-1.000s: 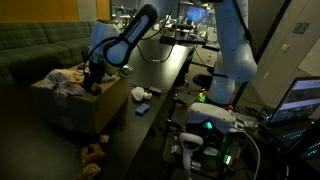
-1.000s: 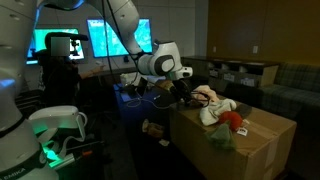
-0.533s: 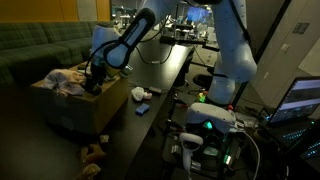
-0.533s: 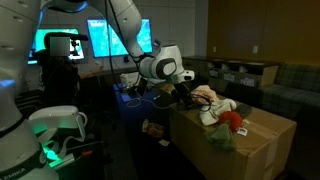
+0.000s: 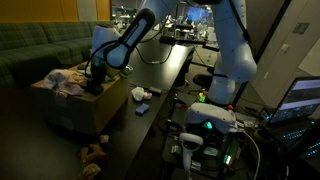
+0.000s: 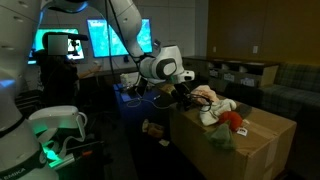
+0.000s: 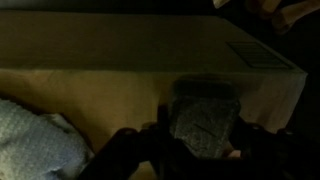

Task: Pick up all the objects that are on the box and put them on the table, then pick up the objects that are on the table and put them on the box

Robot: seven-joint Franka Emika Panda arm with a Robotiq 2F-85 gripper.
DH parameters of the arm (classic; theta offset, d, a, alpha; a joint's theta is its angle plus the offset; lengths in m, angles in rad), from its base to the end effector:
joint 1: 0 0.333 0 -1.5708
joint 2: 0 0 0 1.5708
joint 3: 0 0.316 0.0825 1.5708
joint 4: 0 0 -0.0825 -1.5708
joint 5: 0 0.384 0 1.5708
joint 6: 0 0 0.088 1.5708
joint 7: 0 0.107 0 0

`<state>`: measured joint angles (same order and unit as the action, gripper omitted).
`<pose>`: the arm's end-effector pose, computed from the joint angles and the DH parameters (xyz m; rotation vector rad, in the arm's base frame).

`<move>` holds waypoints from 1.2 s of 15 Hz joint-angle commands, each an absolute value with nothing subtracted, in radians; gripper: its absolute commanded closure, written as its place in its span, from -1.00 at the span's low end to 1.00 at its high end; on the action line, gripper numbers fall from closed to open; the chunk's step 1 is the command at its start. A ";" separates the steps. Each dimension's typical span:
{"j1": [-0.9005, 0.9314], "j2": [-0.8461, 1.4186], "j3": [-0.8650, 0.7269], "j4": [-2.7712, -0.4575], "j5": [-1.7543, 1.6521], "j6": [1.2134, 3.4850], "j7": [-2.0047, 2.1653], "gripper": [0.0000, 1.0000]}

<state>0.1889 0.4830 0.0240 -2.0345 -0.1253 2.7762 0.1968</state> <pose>0.6082 0.1365 0.2301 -3.1038 -0.1913 -0.4120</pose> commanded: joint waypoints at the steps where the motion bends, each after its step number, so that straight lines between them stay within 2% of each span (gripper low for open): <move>1: 0.198 0.471 0.012 -2.038 -0.124 2.774 0.182 0.36; 7: 0.155 0.348 0.048 -2.157 -0.098 2.749 0.115 0.36; 18: 0.108 0.087 0.037 -2.556 -0.139 2.807 0.045 0.36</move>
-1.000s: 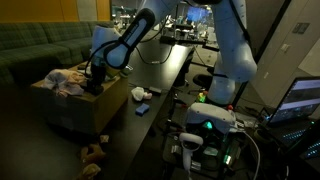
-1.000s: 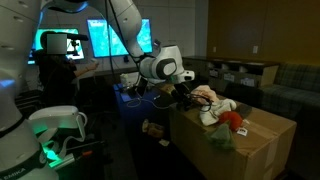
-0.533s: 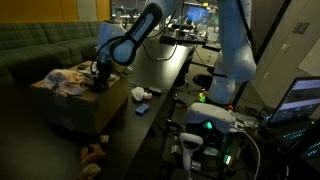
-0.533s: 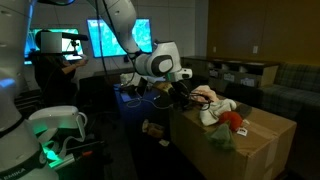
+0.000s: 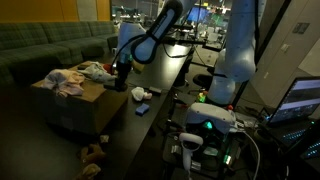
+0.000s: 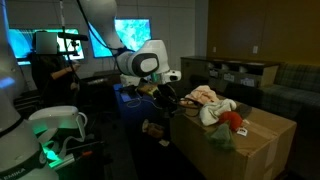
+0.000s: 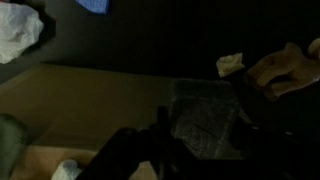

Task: Pick up all the objects that are on the box and put them on the table, then pick up the objects that are on the table and put them on the box

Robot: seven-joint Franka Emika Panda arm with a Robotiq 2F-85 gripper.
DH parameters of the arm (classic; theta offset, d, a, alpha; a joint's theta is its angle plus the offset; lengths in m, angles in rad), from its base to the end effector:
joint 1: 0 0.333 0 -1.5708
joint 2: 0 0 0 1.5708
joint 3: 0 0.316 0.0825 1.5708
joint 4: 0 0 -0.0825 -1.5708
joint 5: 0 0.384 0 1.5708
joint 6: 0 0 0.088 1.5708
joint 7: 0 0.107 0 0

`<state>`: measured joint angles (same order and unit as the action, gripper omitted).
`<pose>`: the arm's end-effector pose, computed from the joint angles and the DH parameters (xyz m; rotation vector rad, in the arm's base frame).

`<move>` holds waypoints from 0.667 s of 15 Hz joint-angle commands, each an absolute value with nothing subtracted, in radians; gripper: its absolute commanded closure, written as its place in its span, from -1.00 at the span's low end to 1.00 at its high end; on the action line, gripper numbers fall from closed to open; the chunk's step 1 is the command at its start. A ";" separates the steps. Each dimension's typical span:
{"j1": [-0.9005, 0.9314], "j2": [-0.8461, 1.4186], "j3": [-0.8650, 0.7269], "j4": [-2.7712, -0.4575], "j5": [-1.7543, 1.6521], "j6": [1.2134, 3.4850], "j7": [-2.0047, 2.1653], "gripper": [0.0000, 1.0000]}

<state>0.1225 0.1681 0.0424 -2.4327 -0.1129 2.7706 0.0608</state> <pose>0.4995 0.0883 0.2534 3.0903 0.3173 0.2706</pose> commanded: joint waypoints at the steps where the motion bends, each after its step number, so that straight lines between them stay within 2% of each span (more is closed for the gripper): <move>1: 0.106 0.086 0.032 -2.581 -0.151 2.814 0.048 0.36; 10: 0.146 0.225 -0.069 -2.656 -0.455 2.901 0.199 0.36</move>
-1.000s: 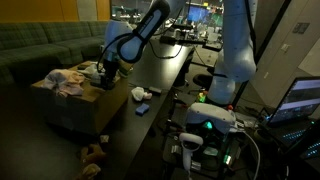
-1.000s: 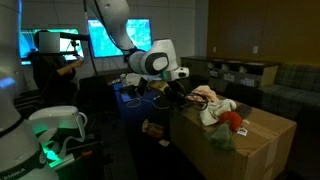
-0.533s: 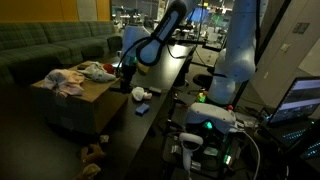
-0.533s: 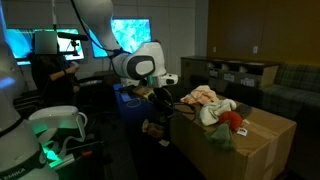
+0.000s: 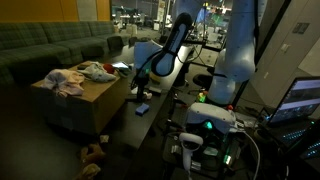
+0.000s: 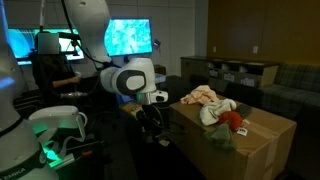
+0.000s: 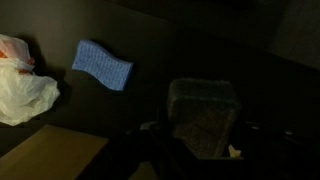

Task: Pick up all the objects that are on the box and put them on the table, then pick up the objects that are on the table and put them on the box

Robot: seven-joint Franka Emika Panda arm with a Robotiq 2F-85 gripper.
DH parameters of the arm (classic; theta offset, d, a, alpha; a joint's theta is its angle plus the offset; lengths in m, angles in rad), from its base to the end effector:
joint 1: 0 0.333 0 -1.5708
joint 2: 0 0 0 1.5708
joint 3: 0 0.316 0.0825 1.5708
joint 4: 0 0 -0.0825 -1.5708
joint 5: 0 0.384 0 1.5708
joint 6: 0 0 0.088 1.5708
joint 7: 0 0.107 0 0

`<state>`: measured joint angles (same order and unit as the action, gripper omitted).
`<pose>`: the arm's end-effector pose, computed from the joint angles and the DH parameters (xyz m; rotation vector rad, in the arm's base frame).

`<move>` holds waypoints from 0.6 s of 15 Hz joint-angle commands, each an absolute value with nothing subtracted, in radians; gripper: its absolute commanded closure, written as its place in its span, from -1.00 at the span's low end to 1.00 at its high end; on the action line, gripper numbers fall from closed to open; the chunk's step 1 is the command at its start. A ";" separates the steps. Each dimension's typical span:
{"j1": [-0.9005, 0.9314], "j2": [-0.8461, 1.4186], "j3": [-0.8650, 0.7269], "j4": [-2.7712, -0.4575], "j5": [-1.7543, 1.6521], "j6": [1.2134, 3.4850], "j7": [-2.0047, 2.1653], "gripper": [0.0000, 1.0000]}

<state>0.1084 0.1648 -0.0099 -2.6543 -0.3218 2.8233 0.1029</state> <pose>0.4156 0.0568 0.1857 3.0054 0.4564 0.0216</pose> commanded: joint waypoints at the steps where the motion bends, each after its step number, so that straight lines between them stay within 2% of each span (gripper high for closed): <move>1: 0.154 0.256 -0.081 -2.645 -0.500 2.917 0.232 0.36; 4: 0.235 0.353 -0.178 -2.598 -0.674 2.991 0.389 0.36; 9: 0.346 0.511 -0.248 -2.530 -0.720 3.071 0.543 0.36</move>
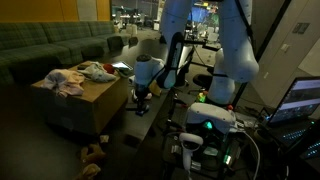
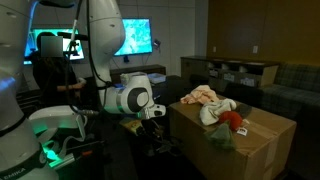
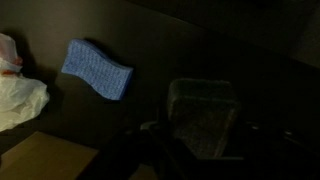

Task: Pick up all the objects that are on the box and put them on the table, then pick up the objects that are on the table and put them on the box

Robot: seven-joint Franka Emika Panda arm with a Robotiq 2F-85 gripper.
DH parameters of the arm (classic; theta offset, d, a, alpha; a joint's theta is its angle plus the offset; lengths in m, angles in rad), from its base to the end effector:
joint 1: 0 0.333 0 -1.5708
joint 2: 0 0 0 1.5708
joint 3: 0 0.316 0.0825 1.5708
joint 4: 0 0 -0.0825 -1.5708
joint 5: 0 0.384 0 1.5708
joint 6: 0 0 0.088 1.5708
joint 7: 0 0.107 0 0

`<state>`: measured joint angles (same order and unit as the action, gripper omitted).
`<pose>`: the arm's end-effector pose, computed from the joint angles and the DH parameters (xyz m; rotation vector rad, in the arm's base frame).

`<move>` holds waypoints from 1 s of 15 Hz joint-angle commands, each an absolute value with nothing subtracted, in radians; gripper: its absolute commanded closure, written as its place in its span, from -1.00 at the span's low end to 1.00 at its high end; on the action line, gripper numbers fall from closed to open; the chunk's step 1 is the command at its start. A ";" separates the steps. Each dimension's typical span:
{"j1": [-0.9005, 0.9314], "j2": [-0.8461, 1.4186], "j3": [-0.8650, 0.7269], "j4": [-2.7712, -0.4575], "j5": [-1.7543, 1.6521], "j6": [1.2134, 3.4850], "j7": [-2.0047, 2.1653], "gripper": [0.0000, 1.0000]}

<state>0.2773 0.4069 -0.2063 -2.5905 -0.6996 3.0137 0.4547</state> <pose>0.4078 0.0656 0.1144 2.9340 0.4859 0.0615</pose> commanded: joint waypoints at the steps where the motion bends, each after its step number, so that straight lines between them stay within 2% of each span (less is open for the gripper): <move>1: 0.362 0.542 -0.249 -2.514 -0.709 3.082 0.559 0.36; 11: 0.364 0.789 -0.230 -2.355 -0.666 3.136 0.633 0.36; 12: 0.365 0.802 -0.233 -2.343 -0.665 3.139 0.639 0.29; 13: 0.361 0.814 -0.232 -2.331 -0.664 3.140 0.643 -0.49; 15: 0.352 0.828 -0.233 -2.314 -0.663 3.139 0.649 -0.79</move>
